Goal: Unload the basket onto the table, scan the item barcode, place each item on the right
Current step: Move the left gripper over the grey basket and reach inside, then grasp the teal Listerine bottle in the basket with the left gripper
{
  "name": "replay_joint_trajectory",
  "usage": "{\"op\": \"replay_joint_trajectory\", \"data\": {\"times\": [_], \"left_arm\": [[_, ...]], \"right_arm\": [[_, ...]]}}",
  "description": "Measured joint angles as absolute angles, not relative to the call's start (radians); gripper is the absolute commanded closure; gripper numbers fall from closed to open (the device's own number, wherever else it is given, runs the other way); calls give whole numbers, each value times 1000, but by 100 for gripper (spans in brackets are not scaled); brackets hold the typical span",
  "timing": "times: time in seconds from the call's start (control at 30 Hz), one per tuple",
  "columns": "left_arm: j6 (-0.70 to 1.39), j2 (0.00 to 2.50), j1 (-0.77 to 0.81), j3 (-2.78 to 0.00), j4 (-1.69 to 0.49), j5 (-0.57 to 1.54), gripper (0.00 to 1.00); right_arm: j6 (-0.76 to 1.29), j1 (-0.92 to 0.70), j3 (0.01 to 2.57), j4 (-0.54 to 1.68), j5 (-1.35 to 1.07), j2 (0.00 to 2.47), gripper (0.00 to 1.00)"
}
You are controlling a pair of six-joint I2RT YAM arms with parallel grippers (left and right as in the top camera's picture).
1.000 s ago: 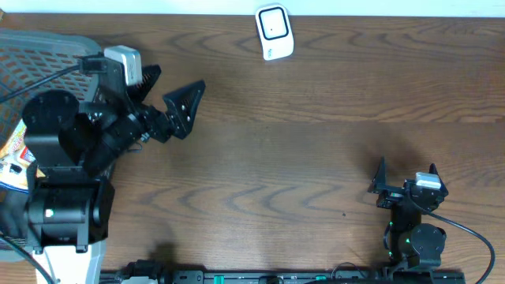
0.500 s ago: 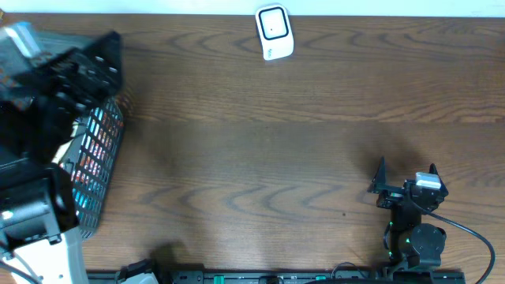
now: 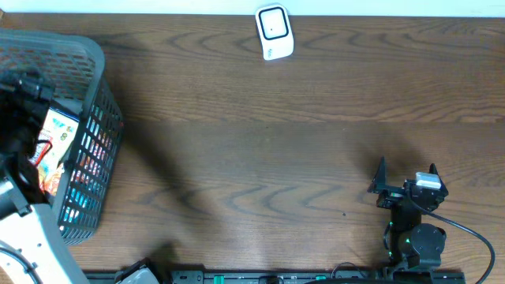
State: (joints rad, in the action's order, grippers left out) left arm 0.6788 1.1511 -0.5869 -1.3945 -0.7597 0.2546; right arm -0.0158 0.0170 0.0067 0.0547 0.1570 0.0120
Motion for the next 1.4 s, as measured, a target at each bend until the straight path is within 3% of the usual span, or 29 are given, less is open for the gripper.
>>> {"op": "replay_joint_trajectory", "data": {"times": [0.3,0.73,1.4], "left_arm": [[714,1230,-587,-1394,-875,52,2],[721,1376,-587,-1394,-946,22,2],[941,1639,-587,-1334,-1047,-45,2]], "right_arm": [[-16,17,7,55,157,12,1],[-16,17,7,55,157,12,1],[-16,17,7,55,157,12,1]]}}
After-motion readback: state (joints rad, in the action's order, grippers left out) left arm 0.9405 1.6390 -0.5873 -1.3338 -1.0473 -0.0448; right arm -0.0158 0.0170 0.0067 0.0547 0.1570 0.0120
